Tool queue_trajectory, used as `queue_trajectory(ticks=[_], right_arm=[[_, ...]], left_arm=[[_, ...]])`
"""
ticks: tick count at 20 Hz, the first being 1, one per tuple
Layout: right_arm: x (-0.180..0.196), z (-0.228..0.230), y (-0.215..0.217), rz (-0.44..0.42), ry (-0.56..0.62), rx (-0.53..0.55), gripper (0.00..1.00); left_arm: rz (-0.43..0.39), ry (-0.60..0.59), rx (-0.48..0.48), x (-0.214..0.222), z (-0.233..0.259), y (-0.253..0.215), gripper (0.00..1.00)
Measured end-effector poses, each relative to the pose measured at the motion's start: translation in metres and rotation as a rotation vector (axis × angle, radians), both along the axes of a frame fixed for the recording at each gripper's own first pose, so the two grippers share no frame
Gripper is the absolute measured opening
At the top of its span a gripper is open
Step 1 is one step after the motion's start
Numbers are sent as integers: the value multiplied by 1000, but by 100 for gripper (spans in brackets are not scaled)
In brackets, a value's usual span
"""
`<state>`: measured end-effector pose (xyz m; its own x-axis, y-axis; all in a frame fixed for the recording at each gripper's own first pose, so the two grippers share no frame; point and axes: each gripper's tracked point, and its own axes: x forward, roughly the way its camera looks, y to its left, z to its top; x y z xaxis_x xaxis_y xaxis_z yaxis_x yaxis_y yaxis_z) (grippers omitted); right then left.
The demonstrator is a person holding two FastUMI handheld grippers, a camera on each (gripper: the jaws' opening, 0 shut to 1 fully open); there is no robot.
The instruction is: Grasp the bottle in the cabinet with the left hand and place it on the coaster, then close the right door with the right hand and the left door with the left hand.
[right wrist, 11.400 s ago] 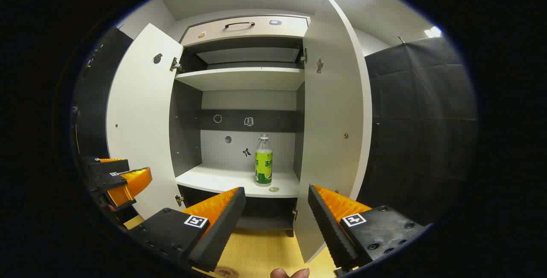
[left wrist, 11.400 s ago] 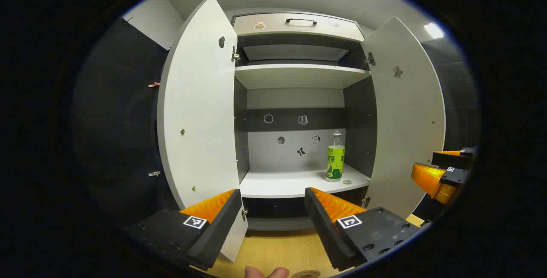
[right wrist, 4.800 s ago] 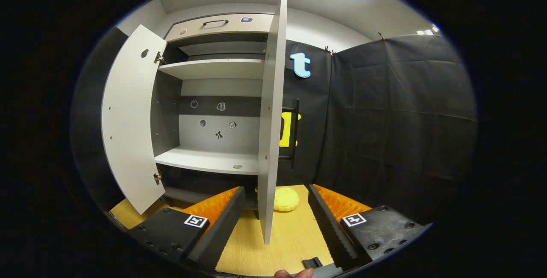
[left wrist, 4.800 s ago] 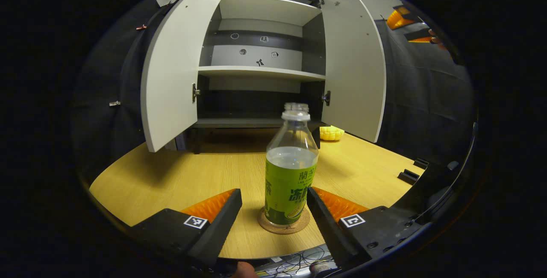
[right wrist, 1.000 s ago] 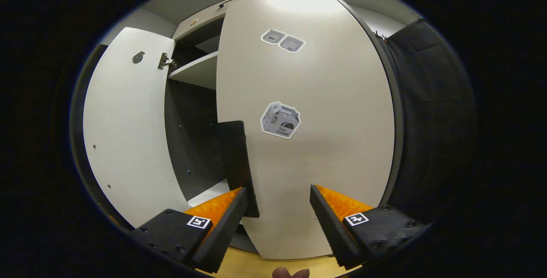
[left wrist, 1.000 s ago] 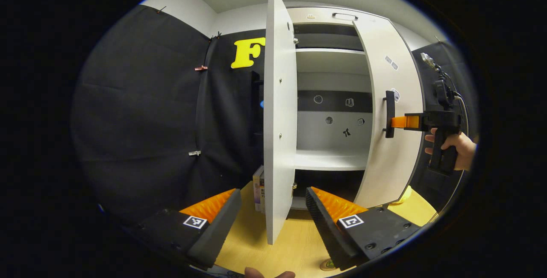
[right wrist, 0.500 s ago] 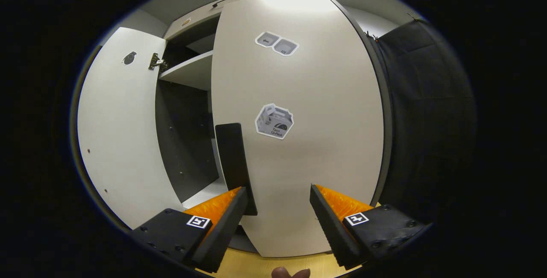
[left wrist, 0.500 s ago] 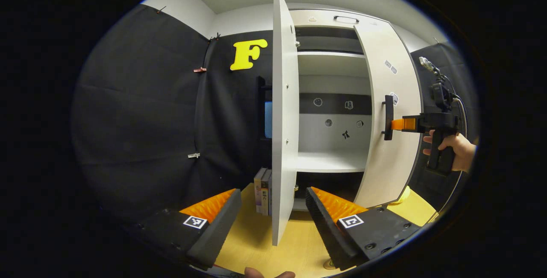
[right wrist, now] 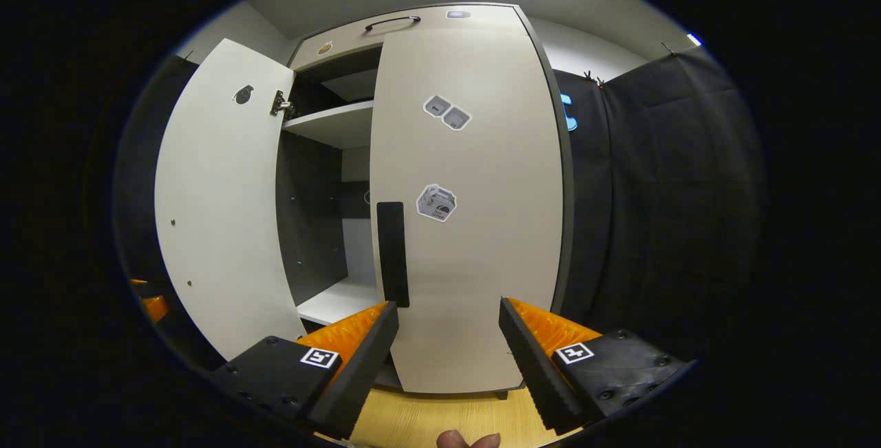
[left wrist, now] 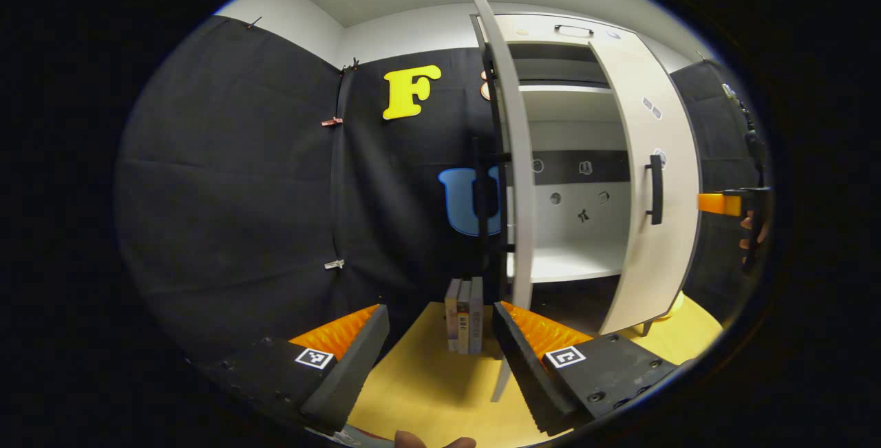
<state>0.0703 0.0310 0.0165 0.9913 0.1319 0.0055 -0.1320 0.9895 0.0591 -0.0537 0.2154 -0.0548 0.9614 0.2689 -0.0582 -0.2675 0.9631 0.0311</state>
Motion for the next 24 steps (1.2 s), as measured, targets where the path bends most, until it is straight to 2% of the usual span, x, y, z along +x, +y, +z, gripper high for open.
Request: queue_trajectory(ticks=[5, 10, 11, 15, 18, 24], right_arm=[[-33, -3, -23, -63, -3, -35, 98], [-49, -1, -47, -121, -1, -30, 98], [-50, -1, -51, -129, -1, -30, 98], [-53, -3, -61, -143, 4, -33, 98], [-50, -7, -67, -134, 18, -21, 98], [-49, -10, -82, -127, 35, -17, 98]], left_arm=[[-18, -17, -38, 51, 10, 31, 96], [-55, -45, -4, 72, 23, 22, 96], [-69, -43, -4, 74, 22, 18, 91], [-157, -35, -99, 74, 18, -21, 91], [-200, -28, -79, 76, 23, -64, 91], [-282, -18, -79, 107, 28, -148, 92]])
